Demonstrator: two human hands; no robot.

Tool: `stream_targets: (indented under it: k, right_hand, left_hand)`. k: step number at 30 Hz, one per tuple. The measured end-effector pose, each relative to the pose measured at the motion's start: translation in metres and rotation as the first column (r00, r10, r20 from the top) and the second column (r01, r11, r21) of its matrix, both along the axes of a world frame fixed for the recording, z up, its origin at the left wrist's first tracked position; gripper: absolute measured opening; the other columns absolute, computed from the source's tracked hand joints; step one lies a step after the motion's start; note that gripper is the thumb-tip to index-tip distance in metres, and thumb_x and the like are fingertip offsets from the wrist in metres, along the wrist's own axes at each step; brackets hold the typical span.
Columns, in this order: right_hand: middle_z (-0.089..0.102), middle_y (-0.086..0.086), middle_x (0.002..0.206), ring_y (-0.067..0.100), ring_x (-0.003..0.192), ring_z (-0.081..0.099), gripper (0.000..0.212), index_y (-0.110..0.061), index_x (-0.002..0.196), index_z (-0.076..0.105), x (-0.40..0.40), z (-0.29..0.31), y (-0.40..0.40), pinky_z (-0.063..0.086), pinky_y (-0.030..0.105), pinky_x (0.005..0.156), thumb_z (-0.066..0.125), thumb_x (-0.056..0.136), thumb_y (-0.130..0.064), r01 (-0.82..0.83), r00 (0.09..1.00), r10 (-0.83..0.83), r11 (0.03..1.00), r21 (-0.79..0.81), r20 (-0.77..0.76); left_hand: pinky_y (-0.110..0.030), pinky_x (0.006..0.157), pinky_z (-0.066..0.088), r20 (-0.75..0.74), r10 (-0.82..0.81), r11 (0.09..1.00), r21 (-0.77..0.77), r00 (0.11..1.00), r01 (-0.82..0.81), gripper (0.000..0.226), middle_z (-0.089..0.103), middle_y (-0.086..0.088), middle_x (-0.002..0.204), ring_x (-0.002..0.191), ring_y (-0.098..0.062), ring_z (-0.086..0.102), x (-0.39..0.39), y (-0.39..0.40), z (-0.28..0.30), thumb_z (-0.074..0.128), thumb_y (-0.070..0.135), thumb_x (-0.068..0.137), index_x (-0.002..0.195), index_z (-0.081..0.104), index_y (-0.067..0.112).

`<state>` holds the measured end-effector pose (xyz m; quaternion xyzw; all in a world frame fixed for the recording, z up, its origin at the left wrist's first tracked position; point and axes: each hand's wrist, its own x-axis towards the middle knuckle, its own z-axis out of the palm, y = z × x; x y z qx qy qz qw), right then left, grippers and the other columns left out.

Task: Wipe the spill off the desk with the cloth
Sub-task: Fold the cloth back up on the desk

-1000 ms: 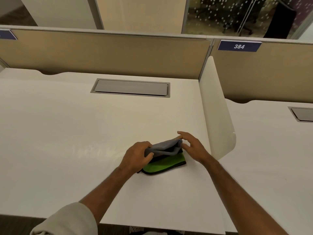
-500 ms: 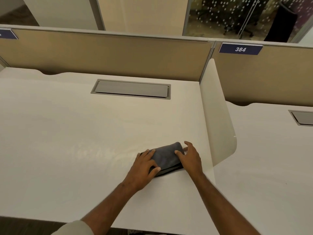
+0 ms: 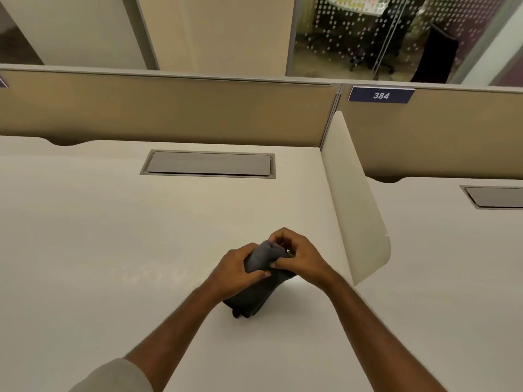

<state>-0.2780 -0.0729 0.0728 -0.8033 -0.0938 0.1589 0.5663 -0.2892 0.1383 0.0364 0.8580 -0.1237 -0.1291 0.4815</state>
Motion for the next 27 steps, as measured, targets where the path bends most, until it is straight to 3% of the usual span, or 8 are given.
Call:
stream_targets:
  k: [2, 4, 7, 11, 16, 22, 27]
  right_hand:
    - [0.072, -0.005, 0.114, 0.02, 0.111, 0.068, 0.037, -0.031, 0.118, 0.067, 0.001, 0.006, -0.005, 0.06, 0.036, 0.094, 0.075, 0.083, -0.04, 0.005, 1.0, -0.004, 0.99, 0.138, -0.006]
    - [0.07, 0.005, 0.126, 0.027, 0.12, 0.066, 0.059, -0.027, 0.134, 0.06, 0.0, 0.007, -0.011, 0.059, 0.04, 0.097, 0.069, 0.086, -0.059, 0.113, 0.989, -0.076, 0.939, 0.326, -0.123]
    - [0.064, 0.004, 0.14, 0.029, 0.128, 0.062, 0.075, -0.032, 0.144, 0.052, -0.011, -0.006, -0.005, 0.058, 0.043, 0.098, 0.063, 0.082, -0.073, 0.186, 0.959, -0.087, 0.91, 0.37, -0.268]
    - [0.063, 0.005, 0.141, 0.03, 0.129, 0.061, 0.065, -0.033, 0.144, 0.05, -0.021, -0.028, 0.022, 0.058, 0.041, 0.096, 0.075, 0.087, -0.051, 0.242, 0.957, -0.153, 0.888, 0.39, -0.245]
    - [0.066, 0.006, 0.133, 0.028, 0.117, 0.068, 0.078, -0.031, 0.141, 0.05, 0.005, -0.025, 0.027, 0.059, 0.054, 0.095, 0.088, 0.073, -0.035, 0.423, 0.902, -0.356, 0.843, 0.332, -0.244]
    - [0.062, 0.008, 0.136, 0.028, 0.118, 0.066, 0.069, -0.02, 0.146, 0.044, 0.068, -0.016, 0.001, 0.058, 0.053, 0.097, 0.08, 0.087, -0.019, 0.501, 0.865, -0.474, 0.831, 0.242, -0.163]
    - [0.058, 0.005, 0.139, 0.026, 0.118, 0.063, 0.068, -0.02, 0.148, 0.042, 0.137, -0.012, -0.026, 0.058, 0.047, 0.099, 0.077, 0.09, -0.022, 0.539, 0.842, -0.533, 0.831, 0.134, -0.079]
  left_hand:
    - [-0.02, 0.079, 0.054, -0.004, 0.027, 0.992, -0.127, 1.0, -0.027, 0.042, 0.073, 0.014, 0.108, 0.099, -0.009, 0.068, 0.005, 0.004, 0.008, 0.077, 0.04, 0.082, 0.121, 0.065, 0.03]
    - [-0.013, 0.076, 0.053, -0.01, 0.075, 0.973, -0.22, 0.997, -0.075, 0.038, 0.072, 0.023, 0.105, 0.1, -0.002, 0.068, 0.008, 0.007, 0.019, 0.076, 0.043, 0.08, 0.116, 0.064, 0.038]
    - [-0.015, 0.076, 0.056, -0.065, 0.165, 0.91, -0.375, 0.984, -0.177, 0.041, 0.073, 0.023, 0.106, 0.098, -0.002, 0.07, 0.014, 0.004, 0.029, 0.076, 0.051, 0.075, 0.112, 0.064, 0.039]
    - [-0.026, 0.076, 0.061, -0.157, 0.254, 0.836, -0.46, 0.954, -0.299, 0.033, 0.076, 0.009, 0.103, 0.094, -0.012, 0.074, 0.032, -0.007, 0.032, 0.078, 0.043, 0.082, 0.11, 0.066, 0.031]
    - [-0.02, 0.066, 0.058, -0.234, 0.295, 0.839, -0.402, 0.927, -0.368, 0.018, 0.074, 0.009, 0.101, 0.088, -0.011, 0.073, 0.069, -0.029, 0.03, 0.074, 0.039, 0.088, 0.102, 0.063, 0.034]
    - [-0.013, 0.064, 0.051, -0.136, 0.295, 0.892, -0.315, 0.946, -0.323, 0.022, 0.066, 0.02, 0.099, 0.088, -0.003, 0.067, 0.137, -0.063, 0.026, 0.073, 0.045, 0.088, 0.102, 0.057, 0.039]
    - [-0.016, 0.069, 0.048, -0.061, 0.317, 0.923, -0.212, 0.946, -0.323, 0.042, 0.062, 0.008, 0.113, 0.093, -0.01, 0.062, 0.192, -0.094, 0.01, 0.075, 0.037, 0.088, 0.125, 0.058, 0.024]
